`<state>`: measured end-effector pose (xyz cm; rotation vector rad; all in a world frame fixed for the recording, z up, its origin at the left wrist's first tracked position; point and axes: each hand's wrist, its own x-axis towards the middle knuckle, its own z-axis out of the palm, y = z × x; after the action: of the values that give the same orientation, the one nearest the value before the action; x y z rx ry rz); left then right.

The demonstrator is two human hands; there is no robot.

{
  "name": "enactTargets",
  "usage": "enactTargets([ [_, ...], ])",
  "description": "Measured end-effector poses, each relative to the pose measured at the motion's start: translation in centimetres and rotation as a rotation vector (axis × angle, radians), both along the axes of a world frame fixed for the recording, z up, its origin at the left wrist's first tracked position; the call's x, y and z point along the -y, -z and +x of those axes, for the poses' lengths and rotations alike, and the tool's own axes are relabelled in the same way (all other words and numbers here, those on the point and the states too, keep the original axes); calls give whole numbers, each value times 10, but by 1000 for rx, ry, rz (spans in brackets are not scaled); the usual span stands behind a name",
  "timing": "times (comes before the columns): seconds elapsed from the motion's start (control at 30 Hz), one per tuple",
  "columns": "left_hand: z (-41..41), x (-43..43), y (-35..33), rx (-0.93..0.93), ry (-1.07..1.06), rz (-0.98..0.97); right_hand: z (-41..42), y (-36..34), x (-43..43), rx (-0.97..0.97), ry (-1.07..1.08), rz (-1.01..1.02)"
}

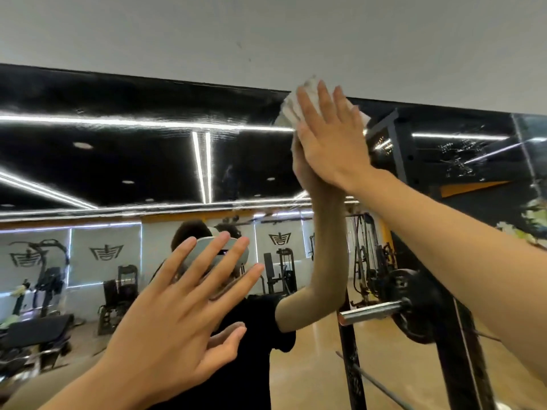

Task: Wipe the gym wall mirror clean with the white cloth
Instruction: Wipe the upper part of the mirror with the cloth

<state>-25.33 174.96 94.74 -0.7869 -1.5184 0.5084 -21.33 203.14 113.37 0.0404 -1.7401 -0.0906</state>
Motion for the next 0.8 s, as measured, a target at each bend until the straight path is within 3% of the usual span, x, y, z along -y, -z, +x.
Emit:
enactTargets([
  [0.13,0,2,1,0,13,1,-10,60,32,-1,-25,405],
  [0.27,-1,1,2,-6,18,2,4,74,-31,127,-18,744],
  [0.33,-2,0,3,0,13,10,11,60,-68,144,13,685],
  [0.4,-2,0,3,9,12,19,13,38,-82,104,7,479],
  [0.5,-1,0,2,7,6,10,6,5,-49,12,-12,81],
  [0.57,-2,0,2,6,3,6,-1,-5,-7,-13,-18,-10],
  [0.8,-2,1,1,-5,-3,8,-20,53,110,-52,-13,521],
])
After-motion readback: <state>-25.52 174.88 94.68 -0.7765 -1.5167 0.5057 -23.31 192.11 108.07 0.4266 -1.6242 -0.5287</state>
